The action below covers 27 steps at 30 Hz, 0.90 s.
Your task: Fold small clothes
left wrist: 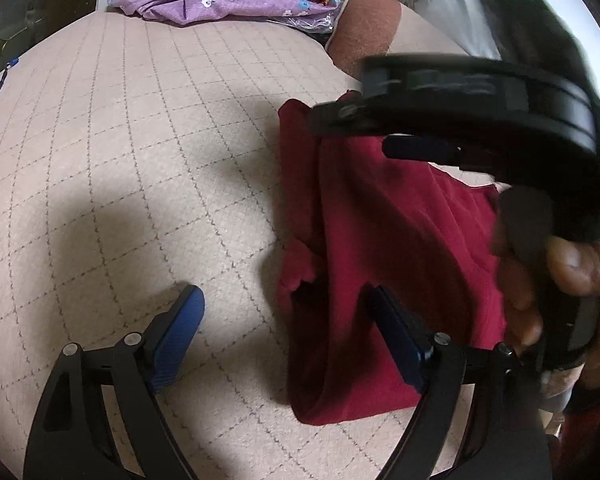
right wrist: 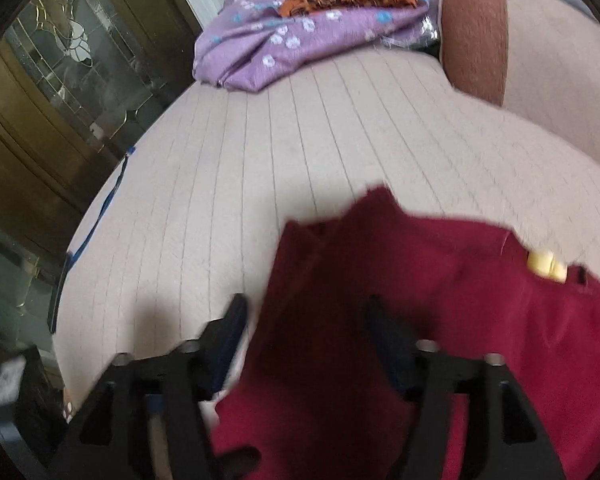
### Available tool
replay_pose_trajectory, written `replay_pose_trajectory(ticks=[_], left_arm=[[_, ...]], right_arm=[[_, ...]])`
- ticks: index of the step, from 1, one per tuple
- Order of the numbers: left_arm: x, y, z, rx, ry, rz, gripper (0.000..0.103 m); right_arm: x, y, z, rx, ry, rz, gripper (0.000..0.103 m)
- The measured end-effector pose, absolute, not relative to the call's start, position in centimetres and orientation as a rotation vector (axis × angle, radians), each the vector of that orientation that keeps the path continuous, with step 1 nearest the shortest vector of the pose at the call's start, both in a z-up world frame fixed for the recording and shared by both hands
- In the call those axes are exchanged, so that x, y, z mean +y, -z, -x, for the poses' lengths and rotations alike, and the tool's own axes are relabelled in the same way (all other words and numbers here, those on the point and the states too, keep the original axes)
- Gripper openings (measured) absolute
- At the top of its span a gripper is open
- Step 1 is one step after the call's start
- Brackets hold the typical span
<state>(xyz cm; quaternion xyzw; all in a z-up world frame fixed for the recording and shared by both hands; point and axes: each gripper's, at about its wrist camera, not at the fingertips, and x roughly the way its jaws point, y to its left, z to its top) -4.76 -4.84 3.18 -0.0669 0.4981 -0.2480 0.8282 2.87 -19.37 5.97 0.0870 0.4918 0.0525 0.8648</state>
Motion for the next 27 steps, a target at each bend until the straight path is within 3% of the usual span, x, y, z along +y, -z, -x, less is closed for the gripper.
replay_pose_trajectory(ticks=[4,5,7,8,9,10,12,14,17,18,22,27], left_arm=[[-4.7,-2.9,4.8,1.057,0.532,0.149,0.086],[-4.7,-2.8,4.8,1.056,0.530,0.153,0.086],[-4.7,-2.7,4.9,1.049,0.529,0.153,0.087],[-4.8,-2.6,4.9,1.047,0.528,0.150,0.088],[-4.9,-2.6,4.9,1.043,0.528,0.148,0.089],[-5.0,-2.5,4.9,1.039,0.527,0.149,0.090],[-5.2,-2.4,4.8,1.034,0.525,0.157,0.093],[-5.5,-2.2,4.7,1.028,0.531,0.167,0.094],[-6.0,-2.2,4.4,1.021,0.551,0.177,0.094],[-6.2,-2.2,4.3,1.020,0.564,0.179,0.093],[-6.8,-2.2,4.3,1.038,0.634,0.173,0.055],[-7.8,-2.1,4.1,1.043,0.621,0.151,0.051]], right_arm=[[-17.1,-2.8,-5.2,1.185,-0.034,-0.041,0.083],[-16.8,-2.0,-5.5,1.203,-0.020,-0.018,0.088],[-15.8,-1.4,-5.3,1.166,0.016,0.069,0.086],[-15.5,-1.4,-5.1,1.152,0.021,0.085,0.078],[-15.6,-1.7,-4.7,1.135,0.021,0.089,0.060],[-16.1,-2.2,-4.1,1.107,0.010,0.086,0.056],[-17.2,-2.9,-3.2,1.092,-0.029,0.026,0.030],[-19.0,-4.2,-1.8,1.062,-0.080,-0.074,0.023],[-20.1,-5.4,-1.5,1.032,-0.109,-0.147,0.021],[-20.5,-5.5,-1.2,1.030,-0.116,-0.170,0.021],[-21.1,-5.4,-2.0,1.033,-0.134,-0.208,0.021],[-20.3,-4.4,-3.1,1.064,-0.152,-0.170,0.025]])
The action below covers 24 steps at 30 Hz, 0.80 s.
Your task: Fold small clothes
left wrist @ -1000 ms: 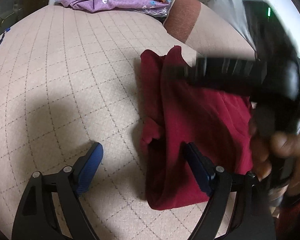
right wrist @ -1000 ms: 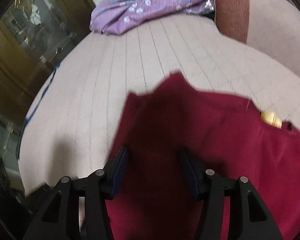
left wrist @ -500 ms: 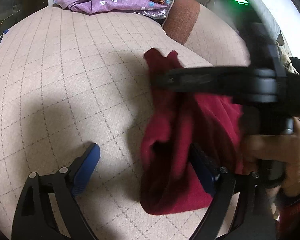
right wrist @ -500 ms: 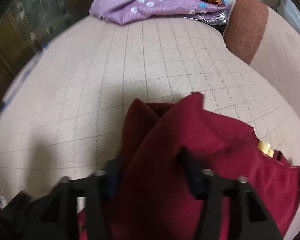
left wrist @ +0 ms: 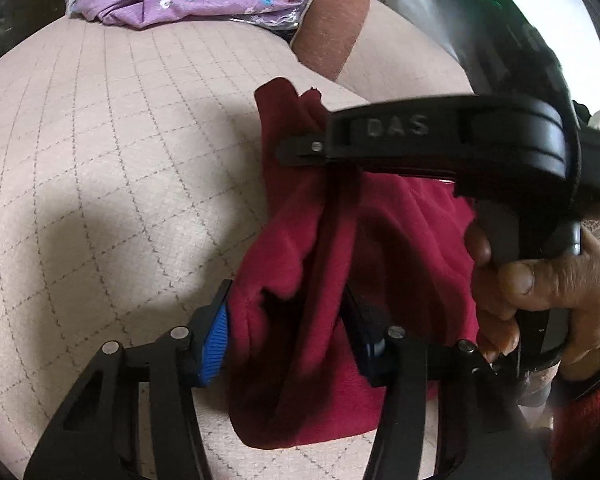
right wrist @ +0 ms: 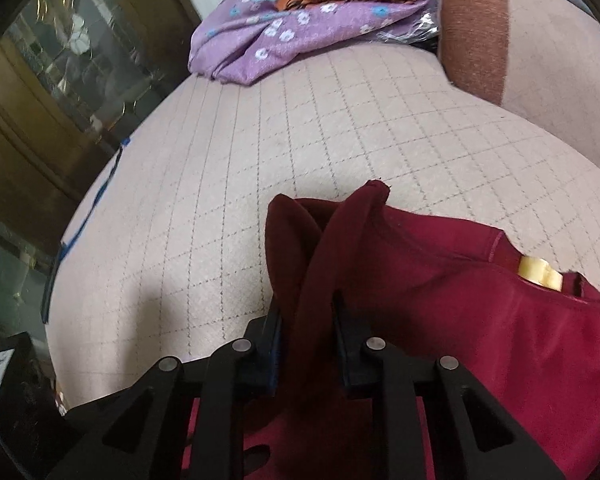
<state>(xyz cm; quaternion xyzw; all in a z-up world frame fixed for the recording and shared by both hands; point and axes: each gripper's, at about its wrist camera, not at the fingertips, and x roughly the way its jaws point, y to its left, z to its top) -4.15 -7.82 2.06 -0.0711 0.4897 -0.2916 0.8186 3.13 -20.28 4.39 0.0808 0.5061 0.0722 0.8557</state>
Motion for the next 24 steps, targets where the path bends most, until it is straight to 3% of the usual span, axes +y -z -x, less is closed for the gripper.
replay_pose_trajectory(ticks=[9,20,24], left_arm=[[-7.4,-1.7,5.0,1.039,0.606,0.187,0.051],[-6.6,-1.7,5.8,1.022,0.599,0.191,0.050],[-5.9,-1.6,5.2,1.052,0.638,0.242,0.036]], right_arm=[[-18.4,-3.0,-4.7,1.116,-0.161,-0.059,0.045],[-19.4,-3.2,-3.9,1.066,-0.189,-0.076,0.033],[-19.5,-3.5,-3.7,1.060,-0.183,-0.094,0.028]])
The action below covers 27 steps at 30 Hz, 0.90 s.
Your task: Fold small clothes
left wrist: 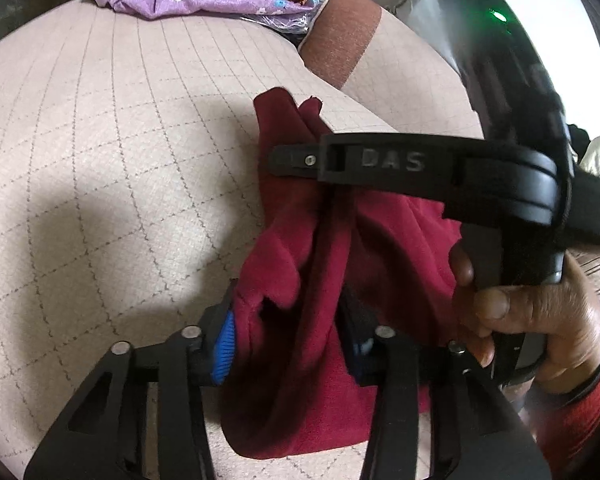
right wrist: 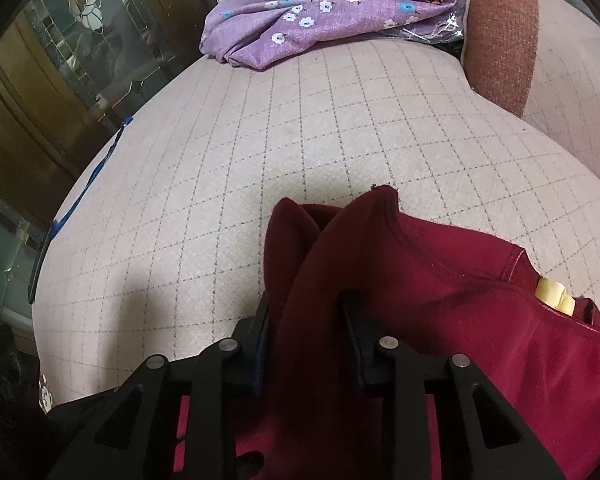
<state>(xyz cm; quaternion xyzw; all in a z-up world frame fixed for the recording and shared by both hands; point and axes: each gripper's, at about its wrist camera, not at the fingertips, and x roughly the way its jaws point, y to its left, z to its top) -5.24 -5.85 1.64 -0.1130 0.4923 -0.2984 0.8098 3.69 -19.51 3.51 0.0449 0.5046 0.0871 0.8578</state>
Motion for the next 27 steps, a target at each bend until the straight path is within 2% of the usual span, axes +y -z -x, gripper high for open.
replay_pose_trajectory(ticks=[3,7,17,23,27], left_arm=[[-5.7,-2.2,5.5,1.046,0.659,0.245,0.027],[-6.3,-3.5,6.6,1.000,0.676,0.191,0.023],[-9.6,-9.2,10.3,0.887,0.762,0.084,0.020],[-15.6,-12.4,12.9,0.850,0.872,0.013,0.020],[-20.6,-12.6,14.5,0.856,0.951,-0.043,0.020]], right_arm=[[-20.3,-4.1,-3.1,1.036,-0.190,-0.156,0.024],[-21.8,-5.0,-1.9,1.000,-0.201,-0.235,0.020],[-26.2,-9.6,2.3,0.870,-0.221,-0.353,0.016],[-30.9,-12.4,5.6,0.811,-0.171,-0.379,0.015],[-35.4,-13.3,8.4,0.781,-0.097,-0.397,0.014]])
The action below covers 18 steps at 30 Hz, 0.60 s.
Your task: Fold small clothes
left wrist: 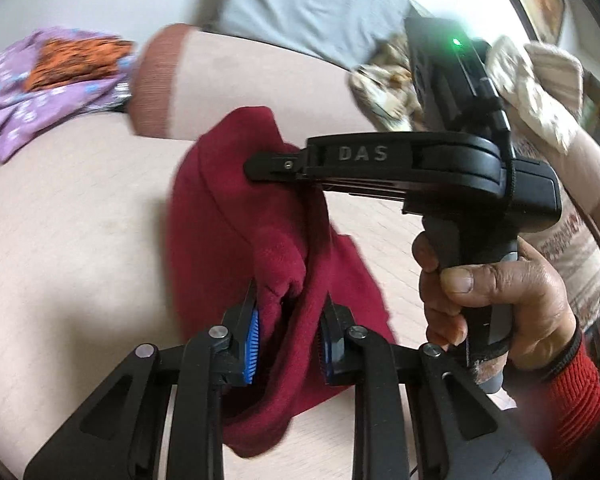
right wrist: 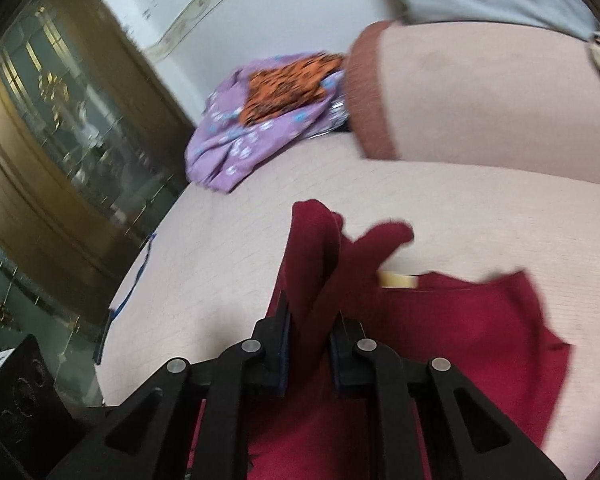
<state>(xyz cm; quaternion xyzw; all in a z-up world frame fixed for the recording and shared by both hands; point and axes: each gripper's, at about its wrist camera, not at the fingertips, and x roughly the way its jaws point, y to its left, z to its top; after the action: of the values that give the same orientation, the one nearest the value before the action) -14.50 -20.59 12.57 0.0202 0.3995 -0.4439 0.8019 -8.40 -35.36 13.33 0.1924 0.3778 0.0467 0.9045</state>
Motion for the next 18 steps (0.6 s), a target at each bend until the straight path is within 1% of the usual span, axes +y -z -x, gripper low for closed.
replay_pose_trajectory(ticks=[4,8,10,11,12,13,14,15,16,18], left_arm=[[-26.1,-10.3,15.6,0.907,0.994,-0.095,0.020],[-30.1,-6.9,16.2,0.984,1.006,-0.140,0.020],[-30.9,-5.9,15.6,1.022,1.004,-0.148,0.021],[-30.9,-5.8,15.5,1.028,1.006,-0.149,0.022],[-30.5,-6.3,15.4,1.025,1.016,-0.148,0.026],[-30.2,-6.8,15.2,1.024,1.031,-0.150,0.035],[-29.1,-7.9,15.3,1.026,1.061,-0.143,0.038],[-28.2,-8.8,15.6,1.024,1.076,-0.131,0.048],[-27.0,-9.7,15.6,1.012,1.089,-0.113,0.057],[-24.2,-11.4,16.0,0.944,1.095,-0.097,0.065]], right_arm=[[-39.6,-11.9,10.7,0.782,-0.011,-0.440,0.013],[-44.4,-7.7,12.4,0.826,0.088,-0.534,0.013],[-46.0,-5.1,12.8,0.865,0.117,-0.592,0.013],[-46.3,-4.4,13.1,0.877,0.122,-0.610,0.015],[-46.8,-3.8,13.4,0.879,0.123,-0.645,0.023],[-47.1,-3.6,14.0,0.869,0.119,-0.692,0.027],[-47.3,-3.8,14.4,0.859,0.119,-0.719,0.032],[-47.5,-4.2,15.1,0.837,0.114,-0.754,0.041],[-47.5,-4.7,15.6,0.822,0.106,-0.773,0.045],[-47.1,-5.6,16.6,0.805,0.080,-0.773,0.053]])
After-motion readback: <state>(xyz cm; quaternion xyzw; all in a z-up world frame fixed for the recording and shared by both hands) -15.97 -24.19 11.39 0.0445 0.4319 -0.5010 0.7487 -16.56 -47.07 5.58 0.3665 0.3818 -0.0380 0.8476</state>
